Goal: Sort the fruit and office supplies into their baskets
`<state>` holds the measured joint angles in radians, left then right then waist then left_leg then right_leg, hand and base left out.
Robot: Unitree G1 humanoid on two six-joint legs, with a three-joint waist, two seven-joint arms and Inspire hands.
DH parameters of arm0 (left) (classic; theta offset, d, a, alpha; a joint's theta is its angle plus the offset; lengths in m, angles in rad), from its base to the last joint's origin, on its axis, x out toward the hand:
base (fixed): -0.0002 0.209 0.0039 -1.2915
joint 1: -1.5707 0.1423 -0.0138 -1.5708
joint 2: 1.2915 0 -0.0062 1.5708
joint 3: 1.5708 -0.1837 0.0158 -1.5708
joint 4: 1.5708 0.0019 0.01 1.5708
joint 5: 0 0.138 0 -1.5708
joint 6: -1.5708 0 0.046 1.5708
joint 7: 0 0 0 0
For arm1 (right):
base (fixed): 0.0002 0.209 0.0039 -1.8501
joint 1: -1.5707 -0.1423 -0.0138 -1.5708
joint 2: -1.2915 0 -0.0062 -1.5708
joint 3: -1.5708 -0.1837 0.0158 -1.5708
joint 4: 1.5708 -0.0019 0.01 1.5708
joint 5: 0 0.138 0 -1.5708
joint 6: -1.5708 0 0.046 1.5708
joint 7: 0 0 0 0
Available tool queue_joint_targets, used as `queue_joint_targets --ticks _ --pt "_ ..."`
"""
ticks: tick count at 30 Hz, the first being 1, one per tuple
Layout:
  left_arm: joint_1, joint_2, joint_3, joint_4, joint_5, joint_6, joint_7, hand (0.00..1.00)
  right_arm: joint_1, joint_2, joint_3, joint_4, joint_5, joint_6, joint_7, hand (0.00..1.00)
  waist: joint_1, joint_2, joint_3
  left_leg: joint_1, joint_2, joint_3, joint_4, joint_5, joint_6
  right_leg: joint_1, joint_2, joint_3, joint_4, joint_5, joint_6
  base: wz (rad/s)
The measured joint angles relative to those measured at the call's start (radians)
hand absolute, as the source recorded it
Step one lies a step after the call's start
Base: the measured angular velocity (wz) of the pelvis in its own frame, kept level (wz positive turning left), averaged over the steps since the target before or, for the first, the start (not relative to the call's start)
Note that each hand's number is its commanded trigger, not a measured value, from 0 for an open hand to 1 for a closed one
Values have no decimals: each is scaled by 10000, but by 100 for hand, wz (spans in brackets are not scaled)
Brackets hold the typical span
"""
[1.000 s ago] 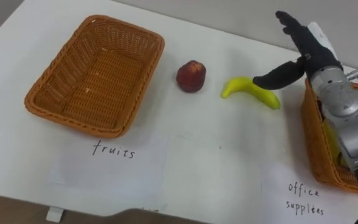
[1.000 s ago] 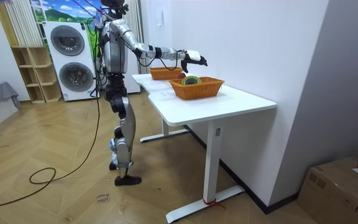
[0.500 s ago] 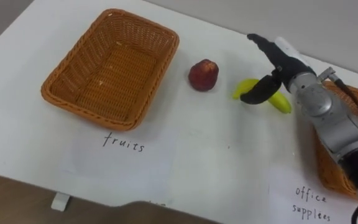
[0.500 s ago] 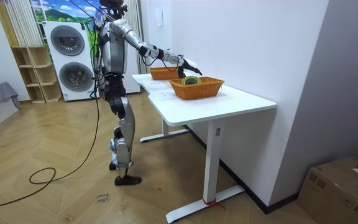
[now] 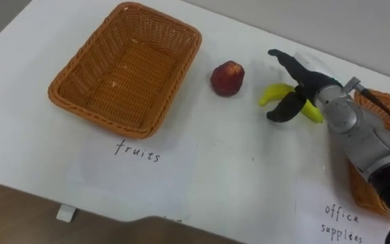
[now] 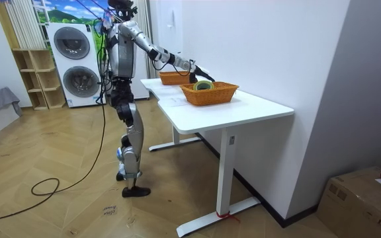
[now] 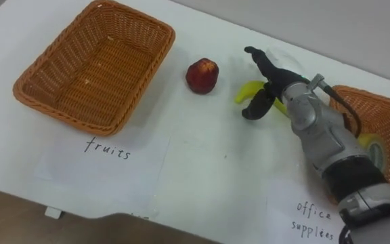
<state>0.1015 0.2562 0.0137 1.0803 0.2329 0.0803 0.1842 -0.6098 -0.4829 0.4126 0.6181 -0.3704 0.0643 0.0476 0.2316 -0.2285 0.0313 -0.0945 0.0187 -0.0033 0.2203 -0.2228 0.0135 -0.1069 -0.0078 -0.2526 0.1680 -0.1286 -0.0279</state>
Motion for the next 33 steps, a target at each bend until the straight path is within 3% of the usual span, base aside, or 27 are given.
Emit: queue_joint_targets --ticks 4,14,19,33 --pt "-9 -4 11 -31 129 18 5 0 -2 -15 -8 151 -663 -19 1 0 42 -4 -5 -15 8 11 17 0 0 -27 4 11 -1 3 -5 0" --pt "-265 2 19 -43 116 294 36 0 -96 -210 72 785 -703 239 520 0 268 -81 -62 16 13 -1 71 0 -1 21 9 5 1 59 -9 0" --pt "-322 10 15 4 -40 322 92 0 -384 -210 389 1254 -767 471 854 0 272 -78 -60 13 14 -4 152 2 3 57 -8 -51 2 146 -12 0" --pt "-432 72 -224 407 -52 442 97 0 -385 -211 407 1595 -1152 615 1484 0 272 -55 -43 8 13 -5 181 9 9 87 -3 -155 9 216 -37 0"
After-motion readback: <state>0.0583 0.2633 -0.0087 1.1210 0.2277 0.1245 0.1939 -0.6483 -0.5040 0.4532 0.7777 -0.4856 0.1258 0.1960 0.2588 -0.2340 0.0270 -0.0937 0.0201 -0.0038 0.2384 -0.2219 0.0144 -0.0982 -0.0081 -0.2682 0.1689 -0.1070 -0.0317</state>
